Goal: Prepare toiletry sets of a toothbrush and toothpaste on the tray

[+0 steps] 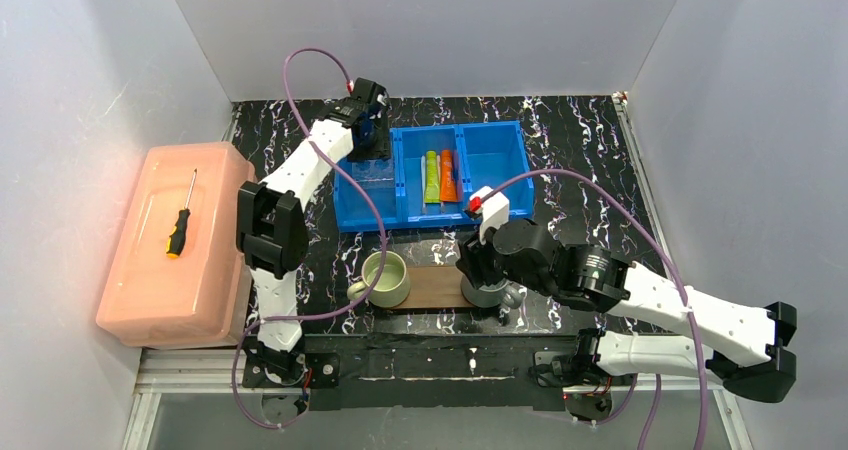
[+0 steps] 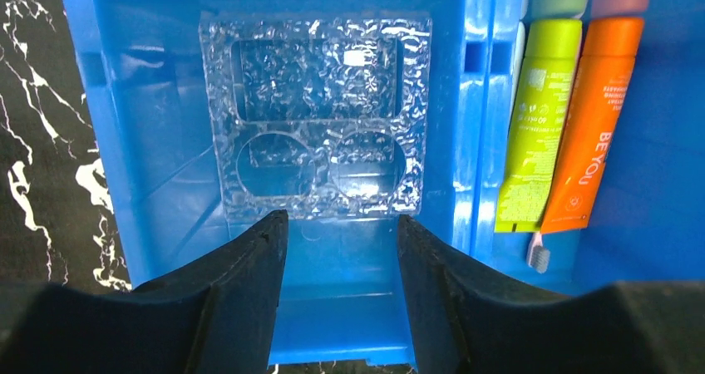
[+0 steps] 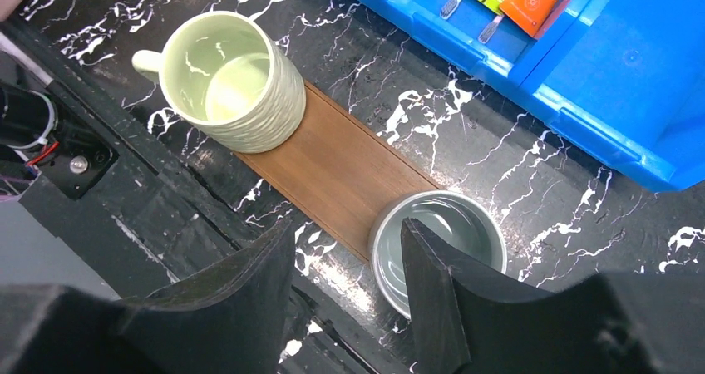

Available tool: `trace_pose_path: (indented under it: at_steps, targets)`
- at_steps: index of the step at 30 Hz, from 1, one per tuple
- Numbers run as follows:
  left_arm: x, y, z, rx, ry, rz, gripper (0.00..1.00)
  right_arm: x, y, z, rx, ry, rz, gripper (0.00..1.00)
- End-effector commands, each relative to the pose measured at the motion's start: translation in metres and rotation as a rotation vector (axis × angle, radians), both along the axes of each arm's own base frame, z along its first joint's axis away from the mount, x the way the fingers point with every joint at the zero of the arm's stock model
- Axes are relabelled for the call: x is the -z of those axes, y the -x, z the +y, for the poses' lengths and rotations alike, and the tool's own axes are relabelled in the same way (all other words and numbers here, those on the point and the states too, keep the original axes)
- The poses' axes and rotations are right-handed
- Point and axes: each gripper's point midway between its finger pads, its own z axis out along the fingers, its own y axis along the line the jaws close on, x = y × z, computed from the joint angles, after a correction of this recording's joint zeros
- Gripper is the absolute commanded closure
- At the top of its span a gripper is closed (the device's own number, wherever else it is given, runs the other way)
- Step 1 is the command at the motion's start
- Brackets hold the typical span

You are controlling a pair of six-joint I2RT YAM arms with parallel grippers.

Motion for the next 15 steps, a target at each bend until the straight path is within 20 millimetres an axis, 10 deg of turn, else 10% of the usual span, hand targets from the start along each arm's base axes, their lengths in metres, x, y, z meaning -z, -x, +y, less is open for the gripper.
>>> trace_pose_path:
  at_steps: [1, 15]
  targets:
    - [-0.003, -0.01, 0.005, -0.027, -0.025, -0.015, 0.53, -0.014, 0.005, 0.003, -0.026, -0.069, -0.015, 0.43]
    - [0.014, -0.017, 0.007, -0.042, -0.05, 0.008, 0.61, -0.01, 0.008, 0.0, -0.039, -0.064, -0.011, 0.44]
